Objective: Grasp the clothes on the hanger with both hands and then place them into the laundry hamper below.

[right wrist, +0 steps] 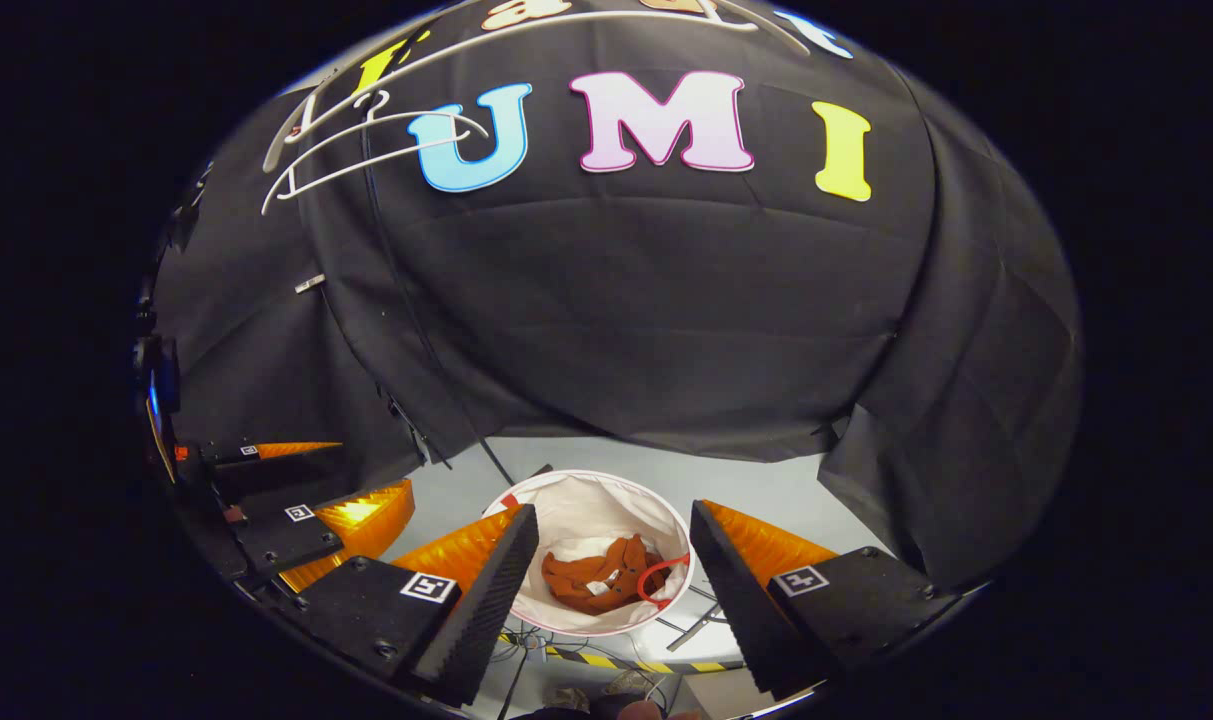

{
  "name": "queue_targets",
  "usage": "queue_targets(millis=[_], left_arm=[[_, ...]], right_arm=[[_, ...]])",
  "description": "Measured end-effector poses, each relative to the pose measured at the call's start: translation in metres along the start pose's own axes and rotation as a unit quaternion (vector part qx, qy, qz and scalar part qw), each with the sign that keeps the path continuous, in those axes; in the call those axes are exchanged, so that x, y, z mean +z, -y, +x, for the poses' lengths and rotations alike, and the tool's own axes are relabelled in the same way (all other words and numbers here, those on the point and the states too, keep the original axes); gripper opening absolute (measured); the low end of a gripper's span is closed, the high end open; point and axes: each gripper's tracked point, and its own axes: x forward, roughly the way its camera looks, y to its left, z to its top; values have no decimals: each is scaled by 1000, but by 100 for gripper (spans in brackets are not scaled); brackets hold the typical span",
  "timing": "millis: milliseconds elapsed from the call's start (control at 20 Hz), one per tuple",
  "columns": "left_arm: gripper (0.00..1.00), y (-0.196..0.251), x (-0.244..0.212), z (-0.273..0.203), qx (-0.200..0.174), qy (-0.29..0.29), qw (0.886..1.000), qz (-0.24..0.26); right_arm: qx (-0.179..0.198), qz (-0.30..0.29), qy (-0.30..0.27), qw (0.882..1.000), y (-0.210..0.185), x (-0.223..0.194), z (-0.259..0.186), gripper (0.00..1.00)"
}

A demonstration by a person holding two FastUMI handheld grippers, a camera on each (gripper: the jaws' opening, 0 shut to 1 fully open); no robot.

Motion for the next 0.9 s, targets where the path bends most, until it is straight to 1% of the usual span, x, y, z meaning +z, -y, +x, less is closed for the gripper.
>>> queue_targets(millis=[200, 400, 600, 800, 900], left_arm=[[95, -7, 27, -43, 4, 54, 998, -13], [95, -16, 62, -96, 7, 113, 993, -25], [95, -24, 95, -153, 3, 171, 985, -39], [95, -36, 121, -209, 11, 223, 974, -31], [95, -37, 133, -235, 11, 247, 969, -26]], right_arm=[[-19, 10, 46, 999, -9, 24, -38, 99], [-42, 1, 107, 993, -13, 60, -88, 98], [-51, 7, 165, 985, -22, 93, -141, 98], [-64, 15, 212, 975, -26, 120, -191, 98], [-72, 14, 244, 967, -27, 135, -218, 98]])
